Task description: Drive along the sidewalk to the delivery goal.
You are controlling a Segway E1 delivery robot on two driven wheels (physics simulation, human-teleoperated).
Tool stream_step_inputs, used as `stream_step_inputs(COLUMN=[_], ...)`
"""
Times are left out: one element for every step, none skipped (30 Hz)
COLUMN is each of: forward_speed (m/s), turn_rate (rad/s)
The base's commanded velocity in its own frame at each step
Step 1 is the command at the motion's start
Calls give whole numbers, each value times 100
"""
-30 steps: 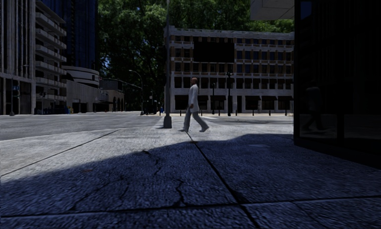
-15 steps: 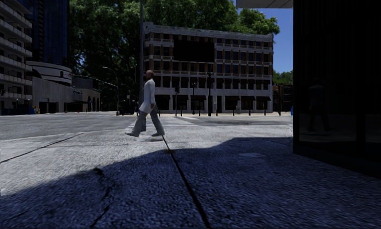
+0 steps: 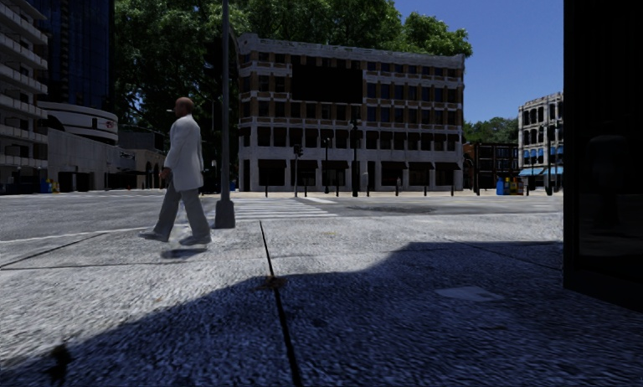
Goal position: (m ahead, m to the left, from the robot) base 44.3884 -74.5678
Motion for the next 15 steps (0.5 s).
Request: stream_step_inputs(forward_speed=[200, 200, 200, 200, 200, 200, 200, 200, 200, 200, 200, 200, 200, 200, 200], turn_rate=[0, 0, 0, 0, 0, 0, 0, 0, 0, 0, 0, 0, 0, 0, 0])
